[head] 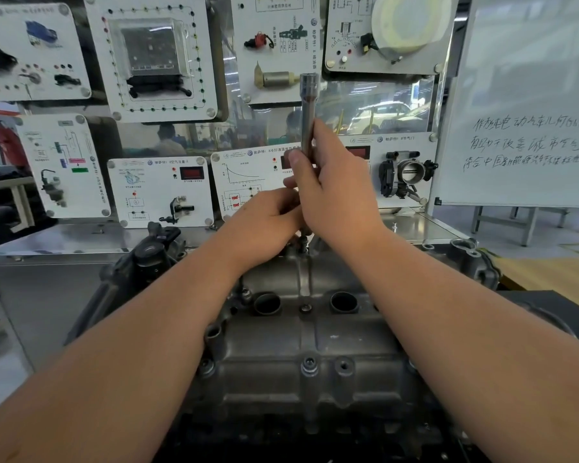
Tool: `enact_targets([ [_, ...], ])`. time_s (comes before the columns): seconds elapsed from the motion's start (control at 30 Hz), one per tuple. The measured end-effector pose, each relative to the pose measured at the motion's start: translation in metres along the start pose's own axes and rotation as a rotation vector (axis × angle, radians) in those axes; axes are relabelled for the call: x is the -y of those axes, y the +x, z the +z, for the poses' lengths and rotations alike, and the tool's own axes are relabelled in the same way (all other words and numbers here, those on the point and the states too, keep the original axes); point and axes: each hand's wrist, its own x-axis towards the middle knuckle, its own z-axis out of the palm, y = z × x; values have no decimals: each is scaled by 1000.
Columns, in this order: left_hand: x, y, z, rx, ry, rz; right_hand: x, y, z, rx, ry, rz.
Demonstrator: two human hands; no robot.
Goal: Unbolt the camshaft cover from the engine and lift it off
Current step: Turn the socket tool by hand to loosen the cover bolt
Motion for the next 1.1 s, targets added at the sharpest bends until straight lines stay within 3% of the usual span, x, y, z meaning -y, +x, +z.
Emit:
enact_targets([
  [0.3, -2, -2, -3, 14, 31, -3, 1, -1, 0, -61, 14, -22],
  [0.63, 1, 1, 0, 9, -9, 26, -1, 1, 1, 53, 16, 0],
  [0.87, 6, 3, -2, -5, -9, 2, 1, -2, 1, -27, 36, -53],
  [1.1, 4, 2, 0, 20, -13, 7, -1, 0, 0, 6, -16, -3],
])
